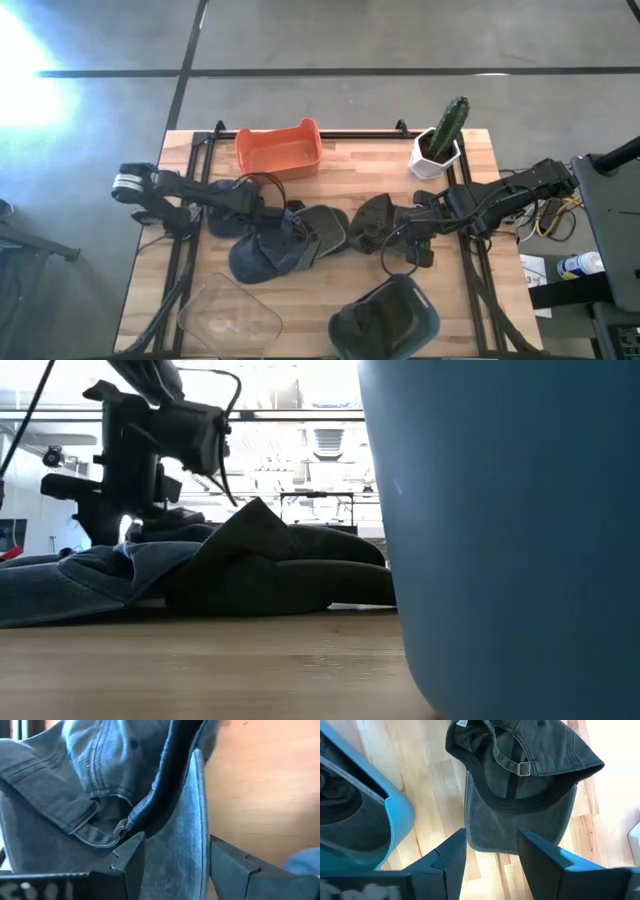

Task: Pick & Place hat
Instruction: Put the top blue cap into the orange bin

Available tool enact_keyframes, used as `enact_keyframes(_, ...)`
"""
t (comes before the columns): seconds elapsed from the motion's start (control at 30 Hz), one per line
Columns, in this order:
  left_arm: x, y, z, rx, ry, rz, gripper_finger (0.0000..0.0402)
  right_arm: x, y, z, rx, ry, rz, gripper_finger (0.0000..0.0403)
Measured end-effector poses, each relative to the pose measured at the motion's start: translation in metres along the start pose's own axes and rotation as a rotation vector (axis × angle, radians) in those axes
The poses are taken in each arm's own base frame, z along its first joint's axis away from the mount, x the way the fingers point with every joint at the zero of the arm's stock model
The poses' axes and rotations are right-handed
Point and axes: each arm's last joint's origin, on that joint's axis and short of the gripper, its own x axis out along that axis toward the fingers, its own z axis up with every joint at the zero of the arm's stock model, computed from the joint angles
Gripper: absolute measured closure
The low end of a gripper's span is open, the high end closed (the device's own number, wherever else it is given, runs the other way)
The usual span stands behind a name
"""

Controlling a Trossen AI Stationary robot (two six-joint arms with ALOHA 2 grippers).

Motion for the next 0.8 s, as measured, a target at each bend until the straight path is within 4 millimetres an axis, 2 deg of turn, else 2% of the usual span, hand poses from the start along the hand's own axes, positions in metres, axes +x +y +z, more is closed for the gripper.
enact_keyframes(0.13, 0.006, 0.001, -0.002, 0.051, 0.003, 0.064, 0.0215, -0.001, 0.000, 0.000, 0.002, -0.003, 0.002, 0.0234)
enact_keyframes(0.23, 0.009, 0.001, -0.003, 0.066, 0.006, 0.093, 0.0235, -0.001, 0.000, 0.000, 0.002, -0.003, 0.002, 0.0234)
enact_keyframes(0.33, 0.009, 0.001, -0.004, 0.069, 0.007, 0.093, 0.0279, -0.001, 0.000, 0.000, 0.002, -0.003, 0.002, 0.0234)
enact_keyframes(0.47, 0.007, 0.002, -0.003, 0.072, 0.006, 0.084, 0.0369, -0.001, 0.000, 0.000, -0.013, -0.004, 0.001, 0.0235)
enact_keyframes(0.53, 0.003, 0.004, -0.003, 0.080, 0.007, 0.077, 0.0389, -0.001, 0.000, 0.000, -0.031, -0.006, -0.001, 0.0236)
enact_keyframes(0.67, -0.016, 0.006, -0.002, 0.074, 0.014, 0.031, 0.0393, -0.001, -0.001, 0.000, -0.062, -0.022, -0.025, 0.0239)
enact_keyframes(0.8, -0.051, 0.019, 0.002, 0.028, -0.018, 0.032, 0.0395, -0.005, -0.002, 0.002, -0.102, -0.056, -0.027, 0.0243)
